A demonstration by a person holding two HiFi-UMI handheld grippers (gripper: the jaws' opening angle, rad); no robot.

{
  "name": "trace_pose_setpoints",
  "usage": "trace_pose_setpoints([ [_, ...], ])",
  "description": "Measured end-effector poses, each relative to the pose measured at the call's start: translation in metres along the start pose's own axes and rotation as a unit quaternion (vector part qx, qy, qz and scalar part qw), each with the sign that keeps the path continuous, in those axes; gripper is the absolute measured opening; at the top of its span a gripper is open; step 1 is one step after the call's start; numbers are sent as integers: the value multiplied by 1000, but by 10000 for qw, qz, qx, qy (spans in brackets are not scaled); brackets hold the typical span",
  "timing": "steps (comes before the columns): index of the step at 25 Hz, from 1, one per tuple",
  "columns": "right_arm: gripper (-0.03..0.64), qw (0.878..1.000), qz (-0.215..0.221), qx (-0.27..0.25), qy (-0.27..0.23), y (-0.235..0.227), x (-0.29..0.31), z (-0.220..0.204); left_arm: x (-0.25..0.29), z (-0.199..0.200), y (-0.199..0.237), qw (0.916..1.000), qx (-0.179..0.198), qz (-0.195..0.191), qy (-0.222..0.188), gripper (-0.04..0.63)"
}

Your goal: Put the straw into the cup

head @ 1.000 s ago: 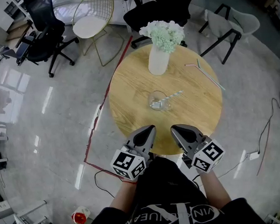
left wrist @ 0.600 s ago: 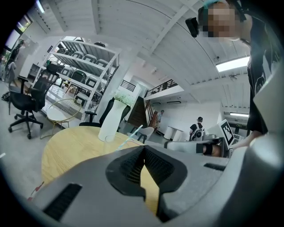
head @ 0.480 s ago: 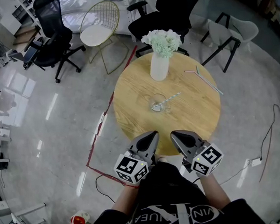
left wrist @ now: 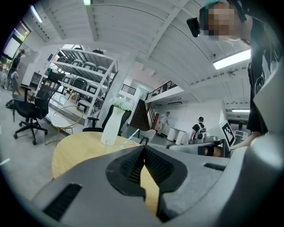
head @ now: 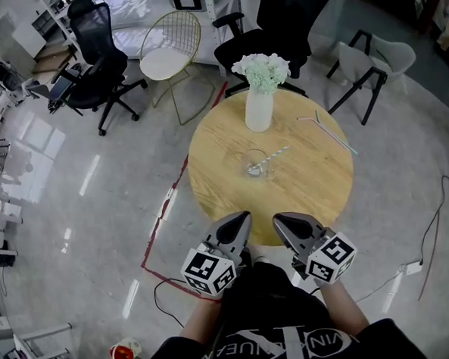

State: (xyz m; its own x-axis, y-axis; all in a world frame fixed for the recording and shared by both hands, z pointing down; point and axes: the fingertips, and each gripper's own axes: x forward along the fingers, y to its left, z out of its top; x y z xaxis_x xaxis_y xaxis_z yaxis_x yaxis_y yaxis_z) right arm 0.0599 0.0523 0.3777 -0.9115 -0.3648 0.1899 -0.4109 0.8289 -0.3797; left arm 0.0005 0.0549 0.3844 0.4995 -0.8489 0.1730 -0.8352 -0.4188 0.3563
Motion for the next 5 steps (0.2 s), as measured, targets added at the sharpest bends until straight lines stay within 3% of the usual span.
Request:
trace_pose_setpoints([
  [5,5,10000,11,59,0,13,-13,-5,-18,1,-4,9998,-11,176,-50,8],
])
